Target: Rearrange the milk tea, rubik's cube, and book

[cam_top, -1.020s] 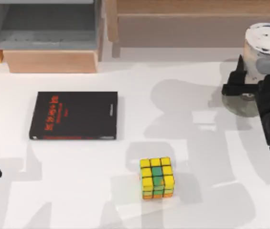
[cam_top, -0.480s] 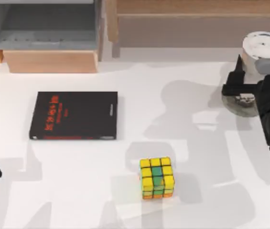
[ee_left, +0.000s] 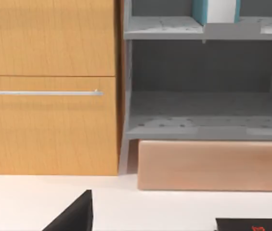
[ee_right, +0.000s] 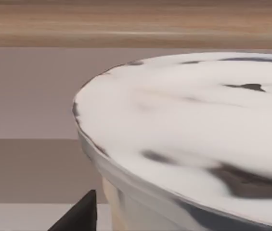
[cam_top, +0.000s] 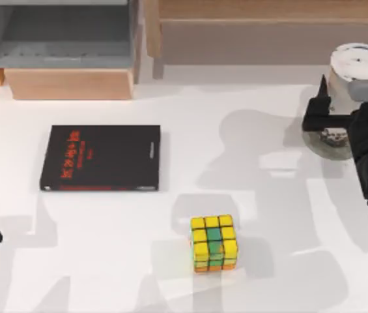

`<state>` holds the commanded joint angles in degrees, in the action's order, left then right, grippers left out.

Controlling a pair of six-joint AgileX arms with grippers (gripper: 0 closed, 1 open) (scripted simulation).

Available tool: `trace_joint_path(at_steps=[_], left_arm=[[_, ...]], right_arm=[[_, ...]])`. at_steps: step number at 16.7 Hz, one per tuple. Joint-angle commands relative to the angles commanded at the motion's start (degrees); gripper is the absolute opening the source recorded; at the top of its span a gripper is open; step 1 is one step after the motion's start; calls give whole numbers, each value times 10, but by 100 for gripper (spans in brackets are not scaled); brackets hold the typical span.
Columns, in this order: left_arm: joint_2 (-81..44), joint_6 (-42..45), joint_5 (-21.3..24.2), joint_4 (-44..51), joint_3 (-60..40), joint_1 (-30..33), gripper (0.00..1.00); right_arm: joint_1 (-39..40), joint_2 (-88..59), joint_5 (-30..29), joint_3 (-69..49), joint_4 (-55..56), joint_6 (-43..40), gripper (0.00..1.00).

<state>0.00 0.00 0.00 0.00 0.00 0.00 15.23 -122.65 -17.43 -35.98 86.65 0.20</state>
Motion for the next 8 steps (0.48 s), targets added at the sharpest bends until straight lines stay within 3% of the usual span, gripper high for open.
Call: trace_joint_path(at_steps=[8], left_arm=[[0, 0, 0, 0, 0, 0, 100]], right_arm=[[17, 22, -17, 69, 47, 0, 100]])
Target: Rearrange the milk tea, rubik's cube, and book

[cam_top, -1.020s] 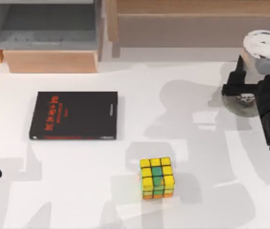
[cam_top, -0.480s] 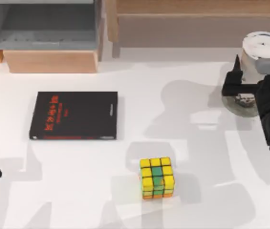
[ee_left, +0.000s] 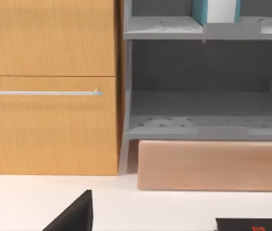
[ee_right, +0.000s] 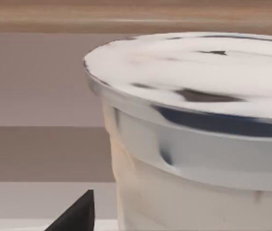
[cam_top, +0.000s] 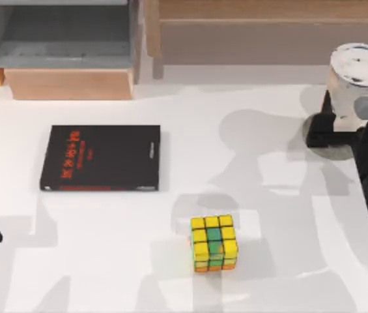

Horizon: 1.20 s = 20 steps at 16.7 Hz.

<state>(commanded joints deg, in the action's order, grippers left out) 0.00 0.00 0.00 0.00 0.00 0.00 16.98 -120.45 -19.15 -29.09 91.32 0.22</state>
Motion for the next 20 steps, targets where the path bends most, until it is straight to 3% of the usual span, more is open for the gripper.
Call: trace_joint_path(at_steps=[5, 13, 20], left_arm=[[0, 0, 0, 0, 0, 0, 100], [0, 0, 0, 0, 0, 0, 100], [0, 0, 0, 0, 0, 0, 100]], right_arm=[[-2, 7, 0, 1, -11, 0, 100], [11, 171, -10, 39, -135, 1, 100], [8, 183, -9, 20, -153, 4, 100]])
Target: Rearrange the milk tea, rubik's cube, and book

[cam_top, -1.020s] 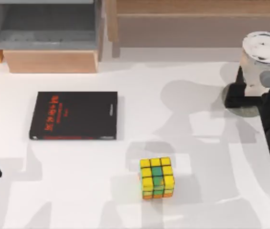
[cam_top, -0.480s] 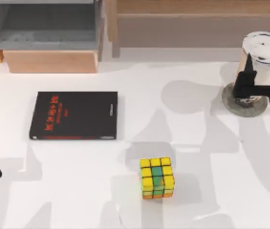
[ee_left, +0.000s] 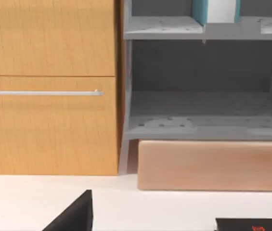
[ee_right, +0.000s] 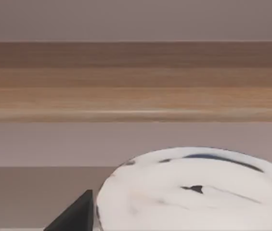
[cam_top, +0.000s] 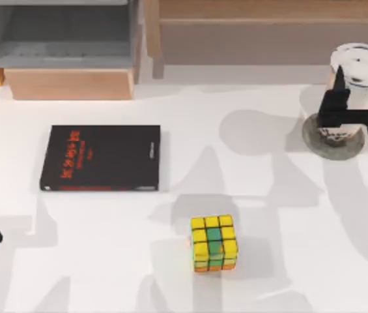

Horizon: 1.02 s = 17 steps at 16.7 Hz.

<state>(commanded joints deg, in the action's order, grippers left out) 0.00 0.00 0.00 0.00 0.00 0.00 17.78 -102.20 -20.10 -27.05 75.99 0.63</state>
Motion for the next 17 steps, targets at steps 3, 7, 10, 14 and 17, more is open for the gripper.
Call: trace_joint_path(at_steps=[3, 7, 10, 14, 17], left_arm=[[0, 0, 0, 0, 0, 0, 100], [0, 0, 0, 0, 0, 0, 100], [0, 0, 0, 0, 0, 0, 100], [0, 0, 0, 0, 0, 0, 100], [0, 0, 0, 0, 0, 0, 100]], right_arm=[[6, 11, 7, -69, -68, 15, 100], [35, -5, 28, -231, -236, 58, 100], [68, -31, 50, -373, -409, 104, 100], [121, -68, 85, -537, -685, 178, 100], [165, -91, 114, -615, -906, 239, 100]])
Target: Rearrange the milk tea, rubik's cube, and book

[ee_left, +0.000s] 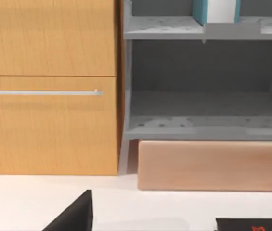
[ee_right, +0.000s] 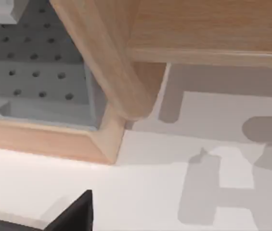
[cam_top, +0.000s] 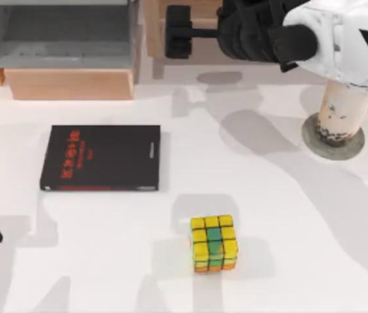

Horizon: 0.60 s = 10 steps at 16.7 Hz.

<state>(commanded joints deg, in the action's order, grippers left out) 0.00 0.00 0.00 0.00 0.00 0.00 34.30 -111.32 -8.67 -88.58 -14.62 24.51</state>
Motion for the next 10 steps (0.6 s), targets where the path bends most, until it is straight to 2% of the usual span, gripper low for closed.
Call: trace_joint_path(at_steps=[5, 10], left_arm=[[0, 0, 0, 0, 0, 0, 100], [0, 0, 0, 0, 0, 0, 100]], right_arm=[[73, -30, 47, -55, -321, 99, 100], [126, -46, 79, -69, -503, 170, 100]])
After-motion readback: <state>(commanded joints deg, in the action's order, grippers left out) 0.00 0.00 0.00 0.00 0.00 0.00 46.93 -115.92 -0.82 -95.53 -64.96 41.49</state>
